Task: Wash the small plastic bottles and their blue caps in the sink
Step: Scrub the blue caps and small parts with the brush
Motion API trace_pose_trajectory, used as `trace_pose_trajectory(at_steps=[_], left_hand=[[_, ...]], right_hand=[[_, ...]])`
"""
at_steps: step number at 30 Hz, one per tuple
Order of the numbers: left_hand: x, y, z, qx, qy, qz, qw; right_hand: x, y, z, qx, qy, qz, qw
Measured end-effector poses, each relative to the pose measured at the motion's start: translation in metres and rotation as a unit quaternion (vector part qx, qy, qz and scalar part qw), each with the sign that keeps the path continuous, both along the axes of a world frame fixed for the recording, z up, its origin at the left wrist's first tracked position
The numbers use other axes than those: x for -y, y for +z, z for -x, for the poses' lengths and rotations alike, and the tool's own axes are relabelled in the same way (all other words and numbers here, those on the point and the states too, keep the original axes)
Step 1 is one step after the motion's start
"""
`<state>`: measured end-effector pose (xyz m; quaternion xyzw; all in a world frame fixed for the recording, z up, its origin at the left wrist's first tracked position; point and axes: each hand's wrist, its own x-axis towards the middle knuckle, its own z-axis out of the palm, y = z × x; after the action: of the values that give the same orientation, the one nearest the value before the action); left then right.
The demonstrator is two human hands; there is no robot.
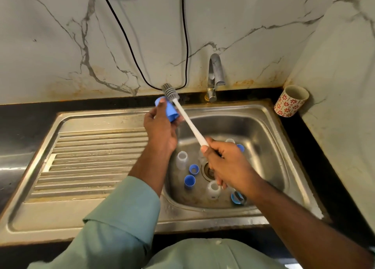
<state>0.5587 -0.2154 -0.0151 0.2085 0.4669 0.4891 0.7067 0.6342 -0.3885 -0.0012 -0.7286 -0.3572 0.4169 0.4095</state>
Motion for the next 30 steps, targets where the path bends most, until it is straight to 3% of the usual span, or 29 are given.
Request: trace_pose_trajectory(at_steps=[2, 6, 9, 12, 16, 21, 26, 30], left_hand=[[-0.008, 0.004, 0.003, 0.026, 0.022, 0.012, 0.999], [-0.003, -0.002, -0.004, -0.008, -0.062, -0.003, 0.998], [-0.021, 0.007, 0.005, 0.036, -0.012, -0.021, 0.999], [-0.022, 0.010, 0.006, 0.013, -0.039, -0.046, 0.998], [-0.019, 0.008, 0.004, 0.076, -0.008, -0.011, 0.997], [-0.001, -0.005, 0.001, 0.002, -0.099, -0.009, 0.995], [-0.017, 0.000, 0.007, 0.033, -0.036, 0.016, 0.999], [-0.006, 0.001, -0.006, -0.018, -0.061, 0.012, 0.998]], right_hand=[[0.003, 0.000, 0.002, 0.002, 0.025, 0.008, 1.000], [-0.001, 0.003, 0.001, -0.002, 0.000, -0.021, 1.000], [0.005, 0.003, 0.003, 0.003, 0.019, -0.010, 1.000], [0.005, 0.001, 0.003, -0.012, -0.003, -0.009, 1.000], [0.002, -0.002, 0.002, 0.004, 0.008, -0.001, 1.000], [0.003, -0.005, 0.001, -0.005, -0.039, 0.000, 0.999], [0.018, -0.009, 0.003, 0.017, 0.000, 0.024, 1.000], [0.010, -0.008, 0.004, 0.000, -0.032, 0.019, 0.999]])
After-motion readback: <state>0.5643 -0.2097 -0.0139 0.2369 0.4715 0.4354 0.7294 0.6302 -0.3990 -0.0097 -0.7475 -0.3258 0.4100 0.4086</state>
